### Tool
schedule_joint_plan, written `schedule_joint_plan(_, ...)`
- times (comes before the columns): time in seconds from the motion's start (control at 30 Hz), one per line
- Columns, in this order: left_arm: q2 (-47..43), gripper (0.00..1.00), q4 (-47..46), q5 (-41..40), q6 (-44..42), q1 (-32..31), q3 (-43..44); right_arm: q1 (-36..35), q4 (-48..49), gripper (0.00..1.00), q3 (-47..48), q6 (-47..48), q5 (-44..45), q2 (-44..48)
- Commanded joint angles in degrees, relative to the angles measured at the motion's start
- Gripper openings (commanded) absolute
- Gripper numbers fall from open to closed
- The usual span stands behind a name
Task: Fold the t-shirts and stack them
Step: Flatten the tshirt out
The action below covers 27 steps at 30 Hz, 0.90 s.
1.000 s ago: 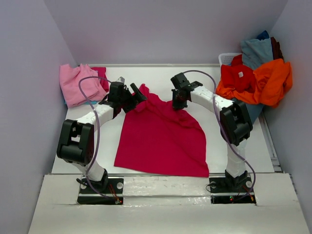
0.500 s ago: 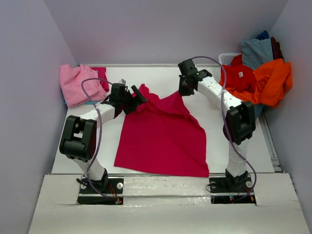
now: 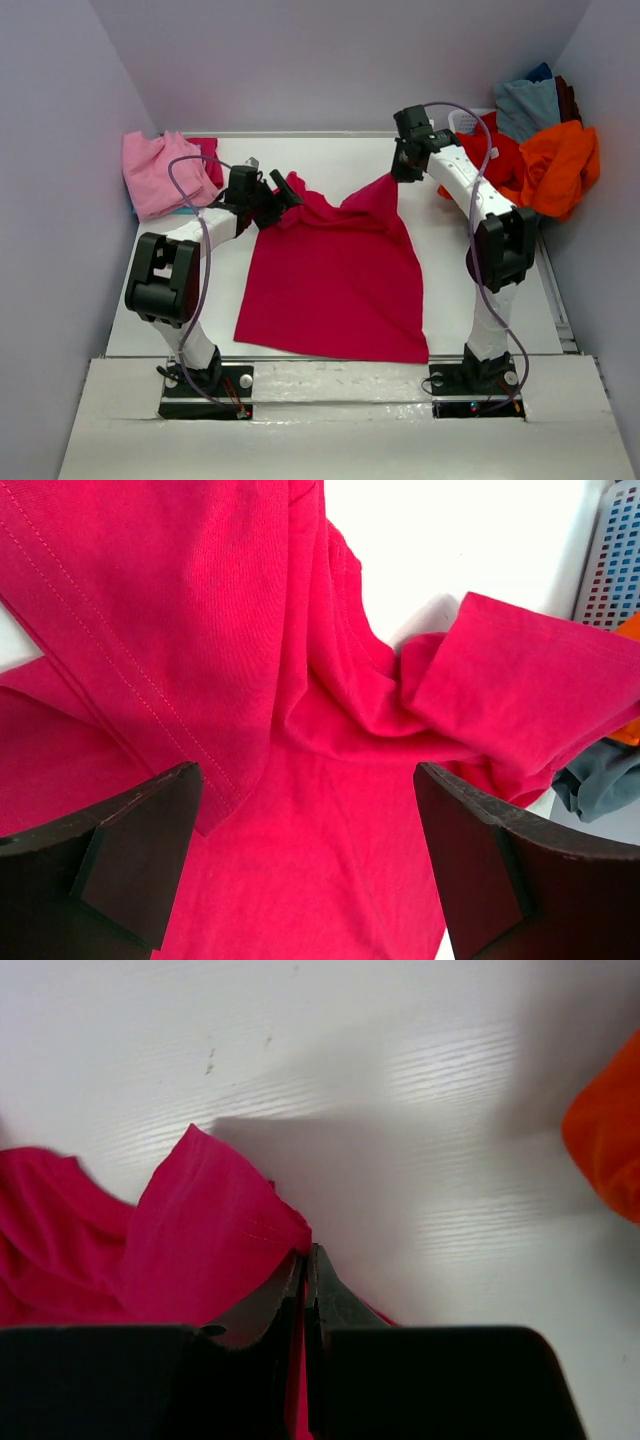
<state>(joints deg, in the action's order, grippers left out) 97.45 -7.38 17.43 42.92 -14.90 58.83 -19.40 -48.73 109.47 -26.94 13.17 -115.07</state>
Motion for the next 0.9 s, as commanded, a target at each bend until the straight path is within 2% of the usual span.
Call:
schedule_joint_plan(0.0, -0.1, 0.99, 0.4, 0.5, -0.5, 0.4, 2.4, 4.4, -0.7, 0.07, 2.1, 0.7, 2.9, 2.2)
schedule_joint_plan(0.3, 0.1, 0.99, 2.1, 0.5, -0.9, 0.4, 4.3, 11.9, 0.6, 0.07, -2.6, 0.7, 1.6, 5.8)
schedule_joint_plan(0.8, 1.6, 0.99, 6.1, 1.3, -2.0, 4.4, 10.0, 15.0, 2.1, 0.07, -9.6, 1.6, 1.4, 8.4)
schedule_joint_plan(0.87, 2.2, 0.99, 6.4, 1.6, -2.0, 4.4, 10.6, 15.0, 2.2, 0.15, -10.2, 1.6, 1.2, 8.7)
